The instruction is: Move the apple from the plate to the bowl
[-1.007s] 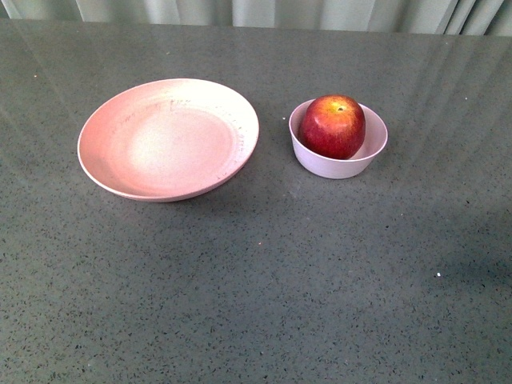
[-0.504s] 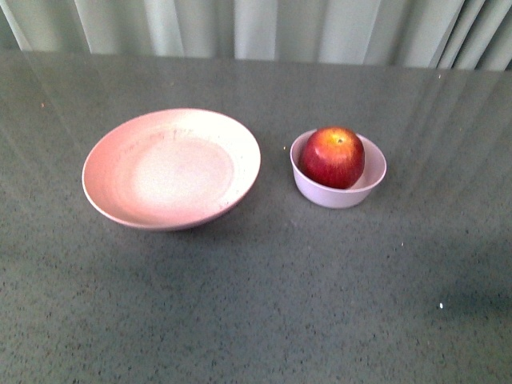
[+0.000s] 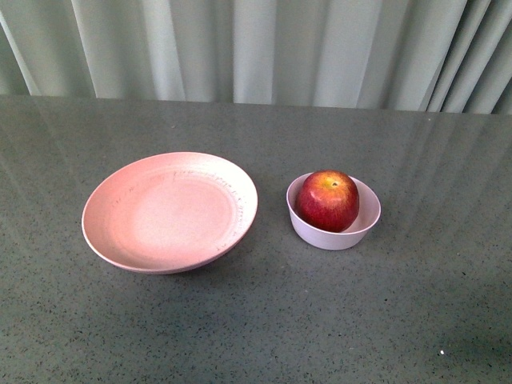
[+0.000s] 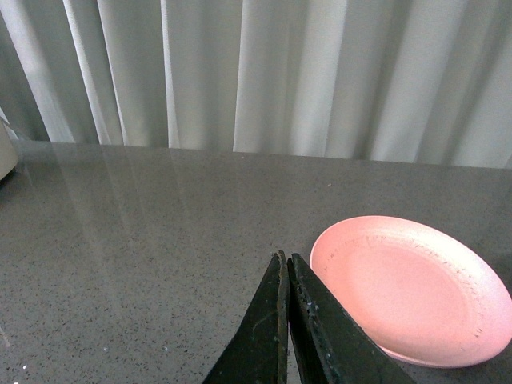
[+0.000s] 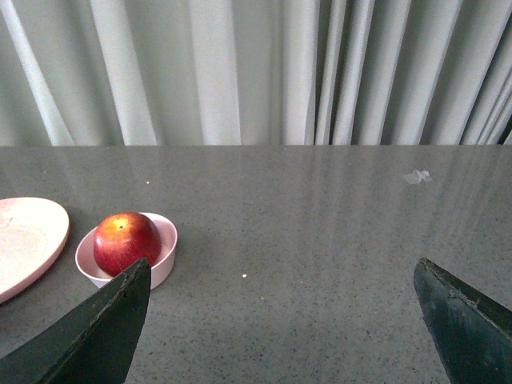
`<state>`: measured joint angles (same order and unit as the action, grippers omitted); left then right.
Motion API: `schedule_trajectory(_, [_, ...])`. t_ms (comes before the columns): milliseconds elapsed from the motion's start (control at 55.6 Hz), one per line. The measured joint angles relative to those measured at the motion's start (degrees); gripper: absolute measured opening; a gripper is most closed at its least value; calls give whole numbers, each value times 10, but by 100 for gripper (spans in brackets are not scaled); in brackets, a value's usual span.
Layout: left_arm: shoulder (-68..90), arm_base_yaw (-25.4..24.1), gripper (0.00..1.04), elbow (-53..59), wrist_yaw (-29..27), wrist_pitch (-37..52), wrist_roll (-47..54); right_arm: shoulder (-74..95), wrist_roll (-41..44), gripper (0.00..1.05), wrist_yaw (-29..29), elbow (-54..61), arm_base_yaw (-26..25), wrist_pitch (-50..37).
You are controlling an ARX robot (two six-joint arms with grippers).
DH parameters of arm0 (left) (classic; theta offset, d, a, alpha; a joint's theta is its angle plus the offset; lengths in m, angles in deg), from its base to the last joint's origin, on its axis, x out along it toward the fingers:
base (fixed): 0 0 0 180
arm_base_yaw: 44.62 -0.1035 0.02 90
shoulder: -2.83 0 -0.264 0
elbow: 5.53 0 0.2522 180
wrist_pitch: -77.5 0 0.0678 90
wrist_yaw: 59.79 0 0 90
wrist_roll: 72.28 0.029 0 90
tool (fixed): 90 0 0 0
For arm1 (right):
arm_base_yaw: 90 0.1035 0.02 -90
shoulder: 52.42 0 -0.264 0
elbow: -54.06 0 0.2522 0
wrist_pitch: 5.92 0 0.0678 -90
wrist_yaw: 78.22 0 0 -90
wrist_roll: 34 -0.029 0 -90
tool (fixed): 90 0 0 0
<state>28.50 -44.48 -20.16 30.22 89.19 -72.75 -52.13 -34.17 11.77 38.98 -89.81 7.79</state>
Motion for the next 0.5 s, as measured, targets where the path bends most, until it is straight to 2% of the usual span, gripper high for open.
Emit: schedule_trajectory(504, [-114, 0, 2, 0, 0, -112, 0, 0, 0, 96, 0, 0, 0, 0])
